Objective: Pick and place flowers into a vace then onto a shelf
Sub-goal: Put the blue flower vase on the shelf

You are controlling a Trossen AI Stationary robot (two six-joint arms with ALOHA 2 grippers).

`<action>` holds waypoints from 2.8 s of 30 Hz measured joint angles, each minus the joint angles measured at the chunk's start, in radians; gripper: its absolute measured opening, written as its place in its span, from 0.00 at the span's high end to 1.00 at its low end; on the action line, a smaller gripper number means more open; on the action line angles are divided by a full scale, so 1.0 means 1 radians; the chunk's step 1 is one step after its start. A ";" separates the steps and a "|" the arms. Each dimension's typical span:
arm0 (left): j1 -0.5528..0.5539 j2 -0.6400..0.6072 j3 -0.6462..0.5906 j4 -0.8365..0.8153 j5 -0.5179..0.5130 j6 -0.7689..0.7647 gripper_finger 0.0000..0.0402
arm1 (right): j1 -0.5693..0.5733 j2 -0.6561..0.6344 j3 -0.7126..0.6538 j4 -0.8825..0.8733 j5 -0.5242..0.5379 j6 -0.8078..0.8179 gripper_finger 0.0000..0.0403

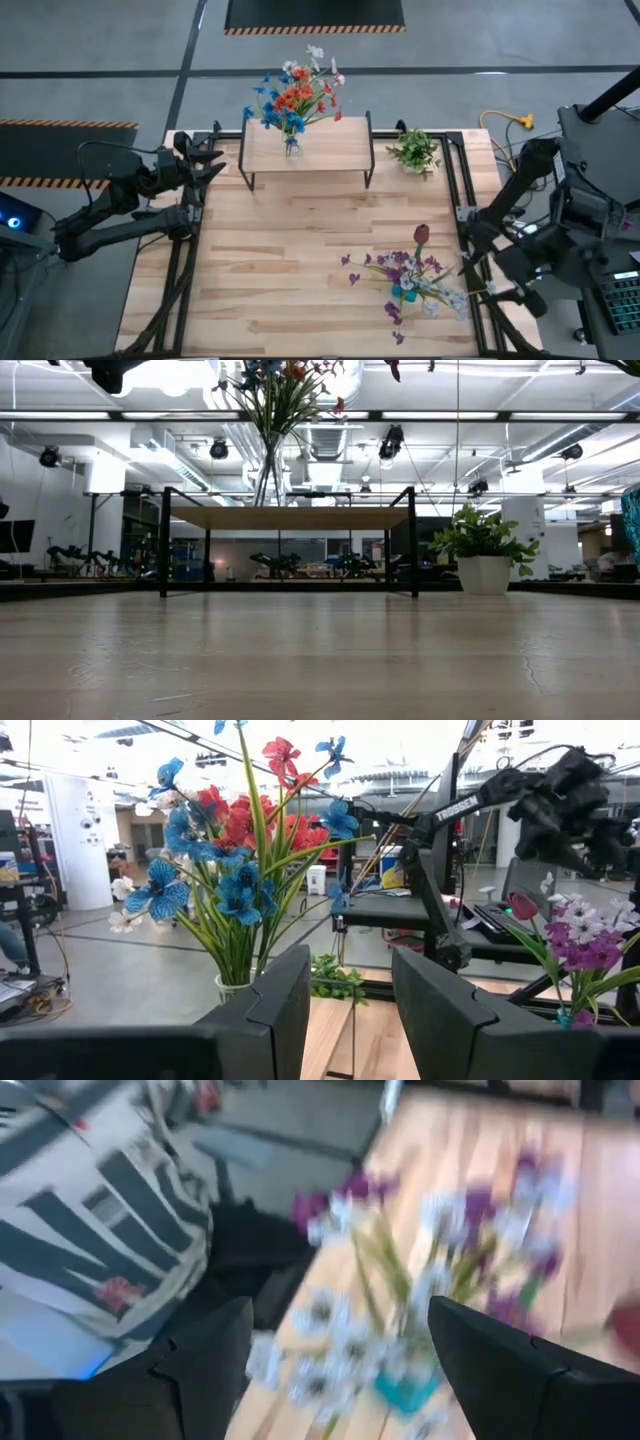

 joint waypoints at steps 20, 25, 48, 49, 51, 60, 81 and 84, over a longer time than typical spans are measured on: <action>0.000 0.000 0.000 -0.015 -0.016 -0.026 0.68 | 0.146 0.195 0.215 -0.357 -0.128 0.691 0.27; 0.000 0.000 0.000 -0.019 -0.016 -0.026 0.68 | 0.189 0.267 0.247 -0.424 -0.255 0.941 0.27; 0.000 0.000 0.000 -0.019 -0.023 -0.056 0.68 | 0.230 0.414 -0.012 -0.410 -0.218 1.282 0.27; 0.000 0.000 0.000 -0.019 -0.023 -0.056 0.68 | 0.230 0.416 -0.030 -0.391 -0.203 1.274 0.27; 0.000 -0.001 0.000 -0.019 -0.023 -0.056 0.68 | 0.218 0.427 -0.066 -0.354 -0.160 1.245 0.27; 0.000 -0.001 0.000 -0.018 -0.024 -0.056 0.68 | 0.208 0.475 -0.196 -0.279 -0.012 1.262 0.24; 0.000 -0.001 0.000 -0.018 -0.039 -0.055 0.68 | 0.122 0.555 -0.475 -0.009 0.478 1.260 0.07; 0.000 -0.001 0.000 -0.018 -0.039 -0.055 0.68 | 0.122 0.563 -0.508 0.037 0.499 1.269 0.07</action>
